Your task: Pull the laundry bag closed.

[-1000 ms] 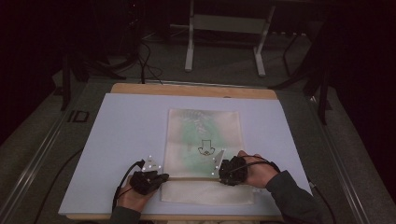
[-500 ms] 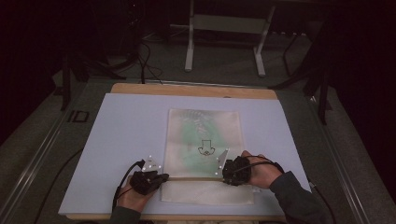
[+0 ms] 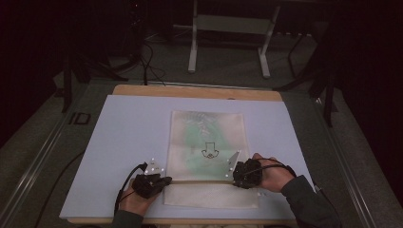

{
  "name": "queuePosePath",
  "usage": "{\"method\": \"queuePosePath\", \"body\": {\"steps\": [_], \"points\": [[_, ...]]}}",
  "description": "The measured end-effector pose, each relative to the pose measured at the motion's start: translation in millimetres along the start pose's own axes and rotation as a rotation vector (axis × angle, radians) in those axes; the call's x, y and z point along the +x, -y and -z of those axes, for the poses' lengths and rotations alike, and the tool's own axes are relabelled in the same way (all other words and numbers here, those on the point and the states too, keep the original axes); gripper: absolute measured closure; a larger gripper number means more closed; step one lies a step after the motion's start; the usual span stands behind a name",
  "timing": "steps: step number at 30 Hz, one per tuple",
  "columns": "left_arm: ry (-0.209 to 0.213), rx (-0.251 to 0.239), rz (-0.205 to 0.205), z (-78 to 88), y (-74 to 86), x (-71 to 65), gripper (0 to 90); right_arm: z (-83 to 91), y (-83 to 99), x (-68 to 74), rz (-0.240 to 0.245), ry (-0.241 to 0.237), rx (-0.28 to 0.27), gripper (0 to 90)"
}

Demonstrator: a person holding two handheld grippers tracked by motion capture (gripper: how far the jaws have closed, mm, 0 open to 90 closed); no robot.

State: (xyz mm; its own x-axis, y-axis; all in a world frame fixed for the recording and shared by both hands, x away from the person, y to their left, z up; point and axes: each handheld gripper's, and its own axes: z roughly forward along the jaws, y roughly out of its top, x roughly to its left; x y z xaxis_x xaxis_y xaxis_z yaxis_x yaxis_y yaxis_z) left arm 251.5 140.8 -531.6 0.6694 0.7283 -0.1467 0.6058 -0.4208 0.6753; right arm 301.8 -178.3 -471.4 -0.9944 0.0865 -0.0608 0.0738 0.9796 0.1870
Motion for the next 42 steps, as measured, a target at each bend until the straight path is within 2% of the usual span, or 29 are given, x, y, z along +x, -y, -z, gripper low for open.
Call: {"method": "queuePosePath", "body": {"steps": [10, 15, 29, 36, 42], "points": [[-0.001, -0.001, 0.000, 0.0, 0.1, -0.2, 89.6, 2.7, 5.2, -0.6, -0.007, 0.000, -0.009, 82.4], [0.000, -0.001, 0.001, 0.0, 0.1, -0.2, 89.6, 3.5, 8.4, -0.6, -0.006, 0.009, 0.006, 82.4], [0.001, -0.001, 0.001, 0.0, 0.2, 0.0, 89.6, 3.7, 21.2, -2.2, -0.039, -0.004, 0.002, 82.4], [0.001, -0.001, 0.000, 0.0, 0.2, -0.1, 89.6, 4.2, 22.7, -2.7, -0.035, -0.007, -0.008, 82.4], [0.003, -0.002, 0.001, -0.1, 0.1, 0.2, 89.6, 2.9, 31.1, -3.1, -0.052, -0.006, 0.010, 82.4]]}}
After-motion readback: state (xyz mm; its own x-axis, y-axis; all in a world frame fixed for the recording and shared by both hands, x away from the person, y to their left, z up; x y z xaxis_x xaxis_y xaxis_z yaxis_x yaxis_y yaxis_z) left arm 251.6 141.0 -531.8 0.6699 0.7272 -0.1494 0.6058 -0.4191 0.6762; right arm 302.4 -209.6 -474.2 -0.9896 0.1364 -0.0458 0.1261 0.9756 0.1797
